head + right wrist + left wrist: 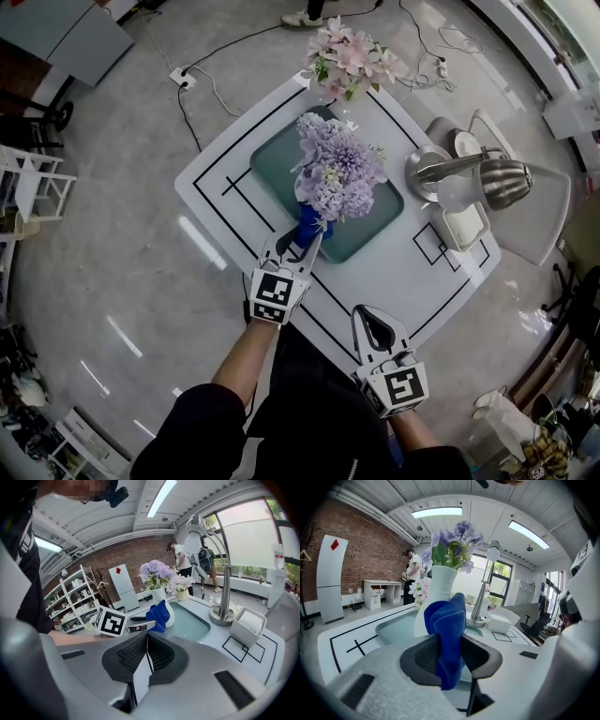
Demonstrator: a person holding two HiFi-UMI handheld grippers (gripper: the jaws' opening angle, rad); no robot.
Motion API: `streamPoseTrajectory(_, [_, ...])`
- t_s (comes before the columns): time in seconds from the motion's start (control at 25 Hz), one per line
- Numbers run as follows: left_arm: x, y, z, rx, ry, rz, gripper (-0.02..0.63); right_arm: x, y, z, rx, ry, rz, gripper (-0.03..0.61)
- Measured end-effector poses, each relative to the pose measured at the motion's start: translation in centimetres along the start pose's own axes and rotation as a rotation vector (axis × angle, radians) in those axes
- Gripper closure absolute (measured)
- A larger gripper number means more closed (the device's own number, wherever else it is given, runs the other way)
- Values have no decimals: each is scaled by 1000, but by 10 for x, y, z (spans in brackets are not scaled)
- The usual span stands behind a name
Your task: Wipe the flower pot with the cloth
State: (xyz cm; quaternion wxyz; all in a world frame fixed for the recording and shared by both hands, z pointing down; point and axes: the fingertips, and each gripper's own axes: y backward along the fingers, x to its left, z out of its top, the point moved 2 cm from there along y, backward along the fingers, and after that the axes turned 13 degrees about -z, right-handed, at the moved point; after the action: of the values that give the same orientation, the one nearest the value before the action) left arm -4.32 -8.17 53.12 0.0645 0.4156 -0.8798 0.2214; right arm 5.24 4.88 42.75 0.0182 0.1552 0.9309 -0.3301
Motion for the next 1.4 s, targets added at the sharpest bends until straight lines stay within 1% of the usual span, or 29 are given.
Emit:
streamPoseTrajectory(0.12, [0, 4, -7, 17, 0, -27, 489, 3, -9, 2, 25, 14, 6, 569])
streamPoseTrajectory(0.24, [3, 23, 4, -26, -32, -43, 489, 7, -16, 5, 31, 14, 5, 569])
streamPoseTrajectory(0.4, [25, 54, 34, -86, -86, 4, 489, 10, -25, 5, 48, 20, 0, 569])
streamPoseTrajectory(0.48, [36, 57, 51, -112, -116, 27, 489, 10, -29, 5, 54, 19, -6, 569])
streamPoseTrajectory(0.56, [45, 52, 61, -123, -140, 32, 489, 13, -32, 7, 57, 18, -10, 569])
streamPoseTrajectory(0.68, [56, 36, 54, -103, -134, 12, 489, 17, -35, 9, 71, 32, -10, 569])
streamPoseTrajectory(0.84, [69, 23, 23, -41, -106, 13, 489, 15, -41, 9, 70, 19, -31, 569])
streamPoseTrajectory(0.96, [76, 21, 3, 22, -110, 12, 489, 14, -45, 9, 81, 21, -39, 569])
streamPoseTrajectory(1.04, [80, 21, -2, 43, -119, 7, 489, 14, -47, 8, 99, 29, -36, 569])
streamPoseTrajectory(1.12, [83, 26, 8, 25, -142, 10, 489, 16, -50, 8, 107, 31, -36, 569])
streamPoseTrajectory(1.28, [88, 36, 59, -79, -206, 9, 489, 17, -55, 10, 107, 32, -39, 569])
streamPoseTrajectory(1.4, [91, 24, 77, -91, -190, -20, 489, 18, -58, 9, 112, 34, -41, 569])
